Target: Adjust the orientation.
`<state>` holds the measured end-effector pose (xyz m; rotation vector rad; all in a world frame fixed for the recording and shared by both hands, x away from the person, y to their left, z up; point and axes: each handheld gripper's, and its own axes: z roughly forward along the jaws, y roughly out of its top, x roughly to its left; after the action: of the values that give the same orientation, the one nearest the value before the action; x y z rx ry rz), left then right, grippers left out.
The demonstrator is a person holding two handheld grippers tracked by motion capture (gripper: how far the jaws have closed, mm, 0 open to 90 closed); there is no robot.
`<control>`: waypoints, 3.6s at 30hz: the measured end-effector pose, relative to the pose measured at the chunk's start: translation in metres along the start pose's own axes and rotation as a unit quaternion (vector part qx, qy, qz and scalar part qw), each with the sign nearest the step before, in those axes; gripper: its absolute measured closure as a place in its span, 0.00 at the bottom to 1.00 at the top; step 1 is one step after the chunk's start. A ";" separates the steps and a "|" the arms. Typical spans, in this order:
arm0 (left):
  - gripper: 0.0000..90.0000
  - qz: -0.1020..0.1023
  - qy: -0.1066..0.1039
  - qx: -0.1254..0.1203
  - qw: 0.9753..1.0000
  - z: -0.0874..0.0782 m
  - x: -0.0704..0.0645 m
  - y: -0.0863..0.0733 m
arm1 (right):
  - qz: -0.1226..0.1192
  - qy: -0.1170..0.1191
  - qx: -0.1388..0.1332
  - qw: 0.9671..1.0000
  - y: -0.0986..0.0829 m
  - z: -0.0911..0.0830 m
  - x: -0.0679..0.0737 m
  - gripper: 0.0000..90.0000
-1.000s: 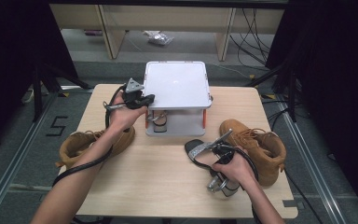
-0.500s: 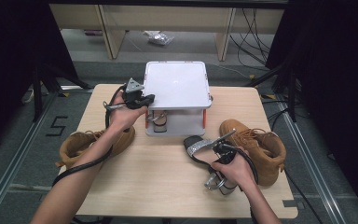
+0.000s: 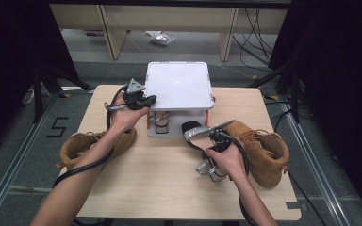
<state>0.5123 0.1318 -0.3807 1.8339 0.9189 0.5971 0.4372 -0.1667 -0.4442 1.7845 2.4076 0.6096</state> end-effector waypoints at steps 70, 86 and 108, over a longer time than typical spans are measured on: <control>0.99 0.000 -0.001 -0.001 1.000 -0.001 0.001 0.000 | 0.016 -0.013 -0.090 0.996 0.014 -0.026 0.011 0.68; 0.99 -0.003 0.001 0.001 1.000 0.000 0.000 0.000 | -0.015 0.009 -0.044 0.999 -0.050 -0.023 0.000 1.00; 0.99 -0.012 0.000 0.006 1.000 -0.001 -0.001 -0.001 | -0.017 0.030 -0.036 0.999 -0.056 0.008 0.005 1.00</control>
<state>0.5108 0.1315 -0.3810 1.8313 0.9443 0.5780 0.3876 -0.1733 -0.4708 1.7181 2.4160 0.7472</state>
